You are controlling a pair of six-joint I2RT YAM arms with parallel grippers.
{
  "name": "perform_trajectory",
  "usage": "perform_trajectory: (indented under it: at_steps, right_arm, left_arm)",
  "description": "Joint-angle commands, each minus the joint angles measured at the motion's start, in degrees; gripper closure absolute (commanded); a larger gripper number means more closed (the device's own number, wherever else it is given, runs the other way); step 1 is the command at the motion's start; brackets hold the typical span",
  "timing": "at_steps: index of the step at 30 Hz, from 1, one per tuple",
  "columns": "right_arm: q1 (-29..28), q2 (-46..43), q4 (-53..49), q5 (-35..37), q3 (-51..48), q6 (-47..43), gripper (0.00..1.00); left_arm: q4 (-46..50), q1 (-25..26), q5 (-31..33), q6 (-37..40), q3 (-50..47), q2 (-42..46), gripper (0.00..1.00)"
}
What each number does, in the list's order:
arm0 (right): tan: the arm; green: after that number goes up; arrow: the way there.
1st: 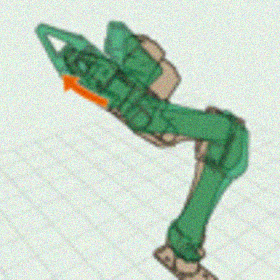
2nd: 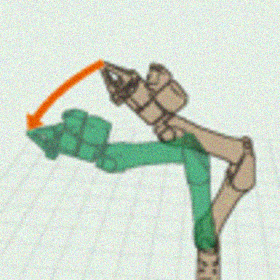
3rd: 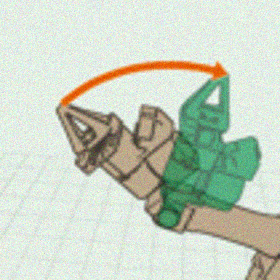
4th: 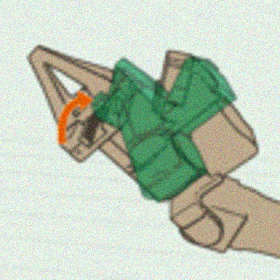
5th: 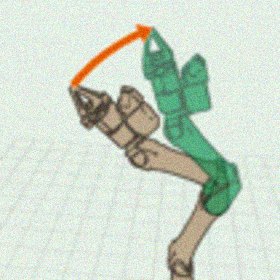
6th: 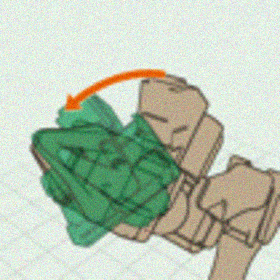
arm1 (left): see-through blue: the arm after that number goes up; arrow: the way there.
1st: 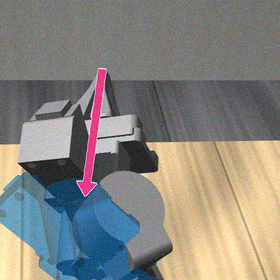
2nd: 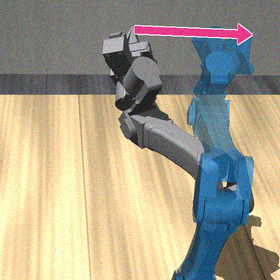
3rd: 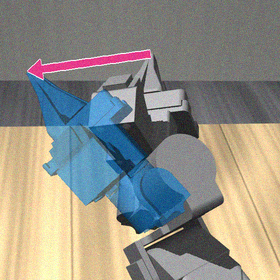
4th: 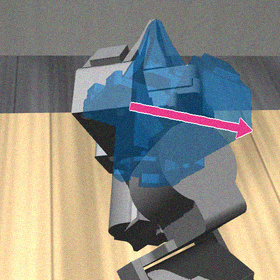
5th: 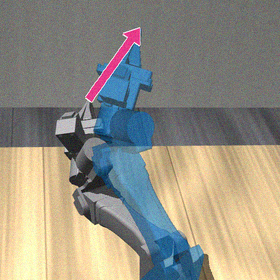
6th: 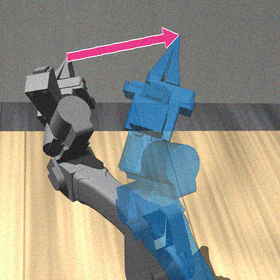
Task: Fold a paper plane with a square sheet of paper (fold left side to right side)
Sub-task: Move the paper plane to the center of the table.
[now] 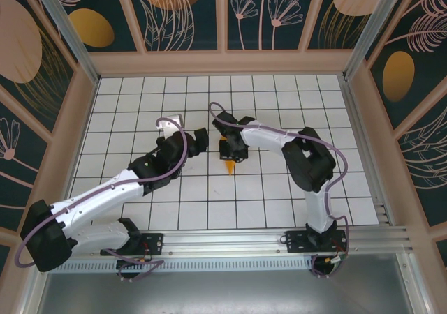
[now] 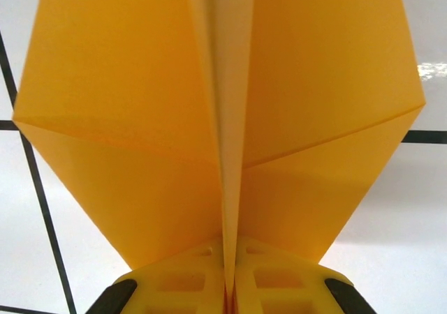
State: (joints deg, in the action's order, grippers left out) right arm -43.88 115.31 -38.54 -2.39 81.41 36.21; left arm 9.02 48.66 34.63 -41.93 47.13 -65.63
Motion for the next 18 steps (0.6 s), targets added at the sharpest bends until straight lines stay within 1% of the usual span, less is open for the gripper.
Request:
perform_trajectory:
  at_steps: [1,7,12,18]
  right_arm:
    - [-0.2,2.1,-2.8,1.3,1.7,0.3,0.89]
    - [-0.3,3.0,-2.9,1.0,2.2,0.0,0.89]
    - [-0.2,2.6,-3.6,1.2,2.9,-0.1,0.82]
    - [-0.3,1.6,-5.4,2.2,4.1,-0.3,0.78]
  left_arm:
    - [-1.3,-0.1,-0.3,1.4,0.2,-0.5,0.01]
    - [-1.5,-0.1,-0.5,1.3,0.4,-0.7,0.02]
    - [-1.6,-0.1,-0.8,1.3,0.4,-0.6,0.01]
    - [-1.5,-0.1,-0.8,1.6,0.4,-0.2,0.01]
